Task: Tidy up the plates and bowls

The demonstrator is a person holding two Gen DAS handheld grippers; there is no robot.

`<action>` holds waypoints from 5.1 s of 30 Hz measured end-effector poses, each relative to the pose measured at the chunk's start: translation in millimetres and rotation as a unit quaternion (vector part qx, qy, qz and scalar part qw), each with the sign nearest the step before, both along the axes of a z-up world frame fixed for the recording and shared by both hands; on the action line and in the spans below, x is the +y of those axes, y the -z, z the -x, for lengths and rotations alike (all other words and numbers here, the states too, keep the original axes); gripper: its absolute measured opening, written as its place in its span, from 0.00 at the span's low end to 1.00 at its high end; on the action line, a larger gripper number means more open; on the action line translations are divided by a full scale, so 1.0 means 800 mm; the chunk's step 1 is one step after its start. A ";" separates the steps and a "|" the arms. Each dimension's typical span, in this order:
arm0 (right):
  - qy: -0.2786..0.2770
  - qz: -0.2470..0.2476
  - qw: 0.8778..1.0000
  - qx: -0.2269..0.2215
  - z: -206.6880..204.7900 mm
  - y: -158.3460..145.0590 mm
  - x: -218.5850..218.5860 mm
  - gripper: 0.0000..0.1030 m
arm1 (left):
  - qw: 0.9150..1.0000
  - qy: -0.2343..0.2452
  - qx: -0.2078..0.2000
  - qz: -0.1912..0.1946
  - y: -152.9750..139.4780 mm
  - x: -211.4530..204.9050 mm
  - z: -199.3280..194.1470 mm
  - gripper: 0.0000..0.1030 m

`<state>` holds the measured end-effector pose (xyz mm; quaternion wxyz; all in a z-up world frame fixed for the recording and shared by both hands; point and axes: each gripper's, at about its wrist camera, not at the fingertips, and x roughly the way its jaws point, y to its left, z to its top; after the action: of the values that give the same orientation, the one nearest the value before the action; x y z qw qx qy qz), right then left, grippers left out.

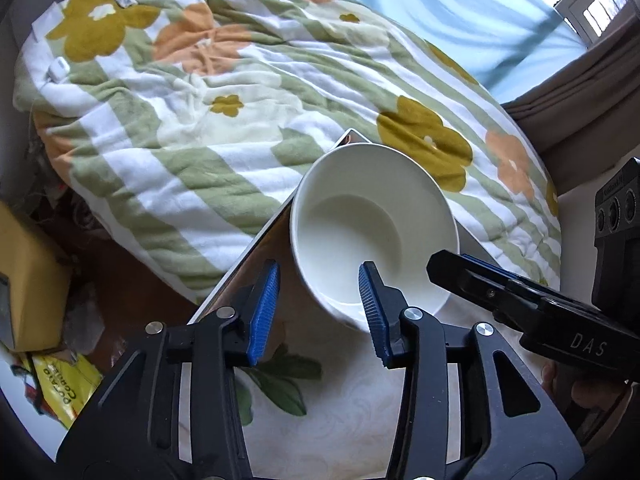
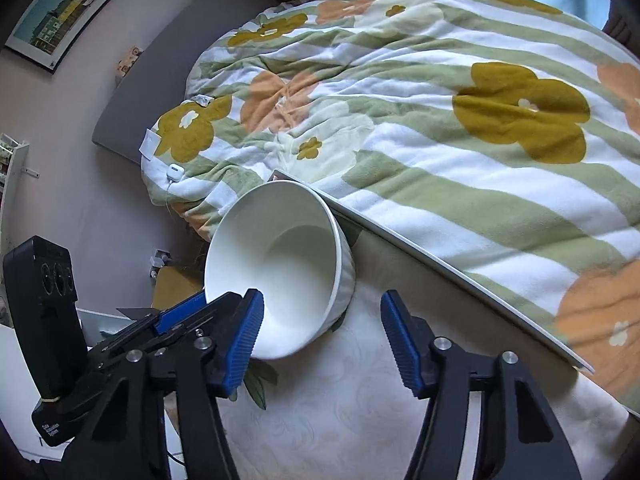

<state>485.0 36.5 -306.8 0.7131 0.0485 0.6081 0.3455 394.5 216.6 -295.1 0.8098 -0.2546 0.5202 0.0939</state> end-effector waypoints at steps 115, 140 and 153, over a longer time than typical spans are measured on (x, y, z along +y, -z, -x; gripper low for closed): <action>0.287 0.086 0.954 -0.030 0.372 -0.076 -0.497 0.18 | 0.906 0.390 0.031 -0.158 -0.070 -0.581 0.252 0.25; 0.242 0.100 0.958 -0.118 0.440 -0.164 -0.515 0.98 | 0.899 0.400 -0.046 -0.172 -0.160 -0.508 0.312 1.00; 0.178 0.185 0.966 -0.024 0.424 -0.096 -0.520 0.98 | 0.880 0.447 0.064 -0.148 -0.086 -0.506 0.274 0.99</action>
<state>145.8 -379.7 -229.8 0.7738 0.0151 0.6260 0.0958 175.2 -187.9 -226.2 0.7588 0.1342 0.6097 -0.1857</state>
